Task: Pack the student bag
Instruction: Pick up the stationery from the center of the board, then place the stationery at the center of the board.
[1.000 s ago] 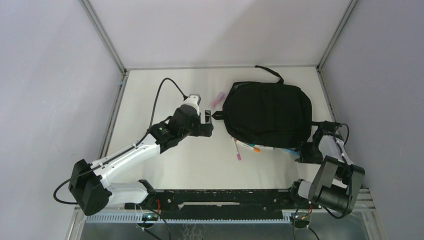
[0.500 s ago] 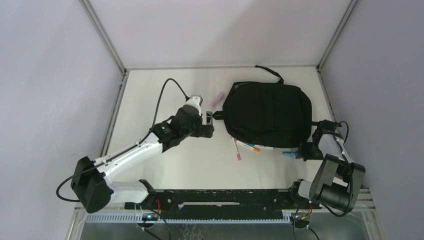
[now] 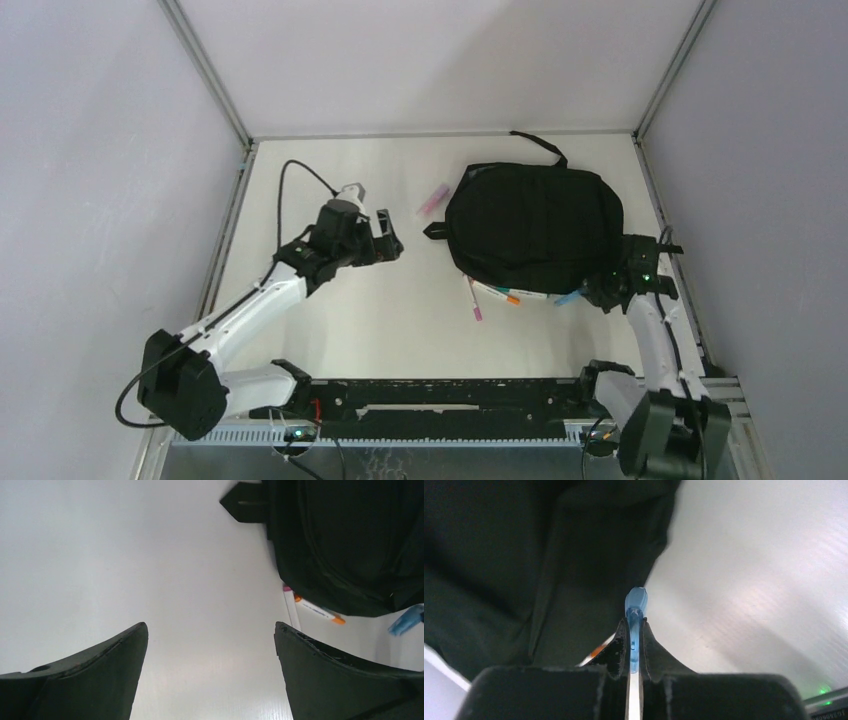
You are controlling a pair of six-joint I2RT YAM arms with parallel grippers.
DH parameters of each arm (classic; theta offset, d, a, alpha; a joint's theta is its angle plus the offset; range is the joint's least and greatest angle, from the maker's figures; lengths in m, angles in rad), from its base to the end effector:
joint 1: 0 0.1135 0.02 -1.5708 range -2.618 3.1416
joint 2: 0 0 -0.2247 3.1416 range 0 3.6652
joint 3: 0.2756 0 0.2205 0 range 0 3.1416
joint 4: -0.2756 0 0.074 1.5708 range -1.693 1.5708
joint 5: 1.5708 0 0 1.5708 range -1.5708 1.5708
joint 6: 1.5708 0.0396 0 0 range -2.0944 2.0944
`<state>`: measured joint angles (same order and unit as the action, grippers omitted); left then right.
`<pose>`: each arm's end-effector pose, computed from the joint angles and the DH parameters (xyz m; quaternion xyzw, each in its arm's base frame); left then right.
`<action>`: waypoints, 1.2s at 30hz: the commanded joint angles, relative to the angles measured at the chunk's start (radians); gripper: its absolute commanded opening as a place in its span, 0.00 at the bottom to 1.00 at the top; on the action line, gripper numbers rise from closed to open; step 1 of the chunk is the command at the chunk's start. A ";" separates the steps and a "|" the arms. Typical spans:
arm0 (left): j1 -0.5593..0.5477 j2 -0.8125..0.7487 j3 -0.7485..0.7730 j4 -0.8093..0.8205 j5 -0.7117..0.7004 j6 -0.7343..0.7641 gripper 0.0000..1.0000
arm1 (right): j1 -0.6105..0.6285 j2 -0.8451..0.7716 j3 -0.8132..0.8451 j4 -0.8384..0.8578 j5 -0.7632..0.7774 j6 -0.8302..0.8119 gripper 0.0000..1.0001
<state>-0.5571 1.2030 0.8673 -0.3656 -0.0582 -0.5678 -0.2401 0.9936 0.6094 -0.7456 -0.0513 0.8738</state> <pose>0.2101 -0.1281 0.2367 -0.0171 0.9065 -0.2022 0.3702 0.1608 -0.0373 0.1752 0.5109 0.8310 0.0919 0.2000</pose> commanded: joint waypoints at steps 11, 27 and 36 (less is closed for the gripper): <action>0.218 -0.215 -0.058 -0.062 0.038 -0.030 1.00 | 0.712 0.154 0.254 0.217 0.123 -0.160 0.00; 0.243 -0.300 -0.101 -0.162 -0.034 -0.090 1.00 | 1.149 0.892 0.804 0.340 -0.128 -0.288 0.01; 0.240 -0.279 -0.207 -0.131 -0.030 -0.172 1.00 | 1.117 0.989 0.842 0.324 -0.185 -0.243 0.38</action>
<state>-0.3199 0.9199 0.7097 -0.5339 -0.0818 -0.6903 0.8948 2.0258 1.4338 -0.4355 -0.2203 0.6262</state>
